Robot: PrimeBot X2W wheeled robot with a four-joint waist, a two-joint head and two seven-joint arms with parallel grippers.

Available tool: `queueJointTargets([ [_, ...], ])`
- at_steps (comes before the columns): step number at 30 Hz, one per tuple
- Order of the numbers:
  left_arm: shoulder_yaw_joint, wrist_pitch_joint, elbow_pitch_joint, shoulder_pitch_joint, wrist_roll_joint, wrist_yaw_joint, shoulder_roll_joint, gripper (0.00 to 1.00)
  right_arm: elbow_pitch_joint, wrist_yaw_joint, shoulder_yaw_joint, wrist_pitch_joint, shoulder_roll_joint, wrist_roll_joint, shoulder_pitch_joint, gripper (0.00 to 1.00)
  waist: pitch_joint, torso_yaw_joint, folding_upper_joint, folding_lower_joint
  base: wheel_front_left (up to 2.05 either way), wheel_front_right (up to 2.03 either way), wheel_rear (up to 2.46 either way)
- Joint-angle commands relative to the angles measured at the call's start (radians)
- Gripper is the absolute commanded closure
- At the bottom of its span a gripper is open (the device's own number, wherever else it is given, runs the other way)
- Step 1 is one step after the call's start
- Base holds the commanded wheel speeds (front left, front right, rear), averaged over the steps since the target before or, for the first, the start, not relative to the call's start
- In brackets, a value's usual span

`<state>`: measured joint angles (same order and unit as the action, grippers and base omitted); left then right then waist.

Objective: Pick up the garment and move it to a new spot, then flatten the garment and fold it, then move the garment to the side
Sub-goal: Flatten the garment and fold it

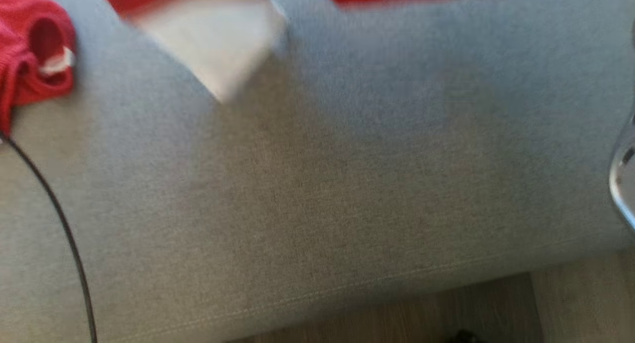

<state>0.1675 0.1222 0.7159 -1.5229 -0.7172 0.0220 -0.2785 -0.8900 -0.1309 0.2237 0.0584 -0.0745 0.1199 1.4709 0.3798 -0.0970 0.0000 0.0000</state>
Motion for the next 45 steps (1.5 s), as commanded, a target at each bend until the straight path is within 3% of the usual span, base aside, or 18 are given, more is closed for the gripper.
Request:
queueJointTargets([
  [1, -0.002, 0.071, -0.013, -0.098, 0.038, -0.003, -0.050, 1.00, 0.000, 0.000, 0.003, 0.068, 0.020, -0.027, 0.084, 1.00, 0.138, -0.013, 0.0000, 0.0000, 0.00, 0.00, 0.00],
  [7, -0.044, 0.138, -0.051, -0.202, 0.117, 0.048, -0.016, 1.00, -0.063, 0.000, 0.020, 0.193, 0.004, -0.096, 0.194, 1.00, 0.223, 0.052, 0.0000, 0.0000, 0.00, 0.00, 0.00],
  [12, -0.119, 0.139, -0.179, -0.069, 0.161, 0.098, 0.045, 1.00, -0.023, 0.000, -0.015, 0.203, -0.029, -0.085, 0.149, 1.00, 0.242, 0.123, 0.0000, 0.0000, 0.00, 0.00, 0.00],
  [16, -0.072, 0.139, -0.261, 0.151, 0.115, 0.108, 0.099, 1.00, 0.001, 0.000, -0.068, 0.203, -0.073, -0.052, 0.011, 1.00, 0.212, 0.166, 0.0000, 0.0000, 0.00, 0.00, 0.00],
  [21, 0.036, 0.139, -0.379, 0.520, 0.014, 0.108, 0.070, 1.00, -0.054, 0.000, -0.138, 0.203, -0.146, 0.007, -0.209, 1.00, 0.150, 0.190, 0.0000, 0.0000, 0.00, 0.00, 0.00],
  [26, 0.043, 0.139, -0.478, 0.884, -0.043, 0.109, 0.058, 1.00, -0.099, 0.000, -0.152, 0.164, -0.174, 0.080, -0.404, 1.00, 0.077, 0.173, 0.0000, 0.0000, 0.00, 0.00, 0.00],
  [31, 0.019, 0.139, -0.542, 1.121, -0.053, 0.109, 0.062, 1.00, -0.083, 0.000, -0.145, 0.136, -0.176, 0.126, -0.542, 1.00, 0.021, 0.150, 0.0000, 0.0000, 0.00, 0.00, 0.00],
  [35, -0.018, 0.139, -0.600, 1.306, -0.054, 0.108, 0.100, 1.00, -0.027, 0.000, -0.132, 0.119, -0.169, 0.162, -0.686, 1.00, -0.028, 0.132, 0.0000, 0.0000, 0.00, 0.00, 0.00],
  [39, -0.045, 0.139, -0.695, 1.476, -0.066, 0.090, 0.146, 1.00, 0.111, 0.000, -0.115, 0.083, -0.159, 0.205, -0.860, 1.00, -0.075, 0.117, 0.0000, 0.0000, 0.00, 0.00, 0.00],
  [45, -0.052, 0.125, -0.840, 1.633, -0.097, 0.036, 0.168, 1.00, 0.362, 0.000, -0.030, 0.000, -0.140, 0.230, -1.071, 1.00, -0.094, 0.104, 0.0000, 0.0000, 0.00, 0.00, 0.00],
])
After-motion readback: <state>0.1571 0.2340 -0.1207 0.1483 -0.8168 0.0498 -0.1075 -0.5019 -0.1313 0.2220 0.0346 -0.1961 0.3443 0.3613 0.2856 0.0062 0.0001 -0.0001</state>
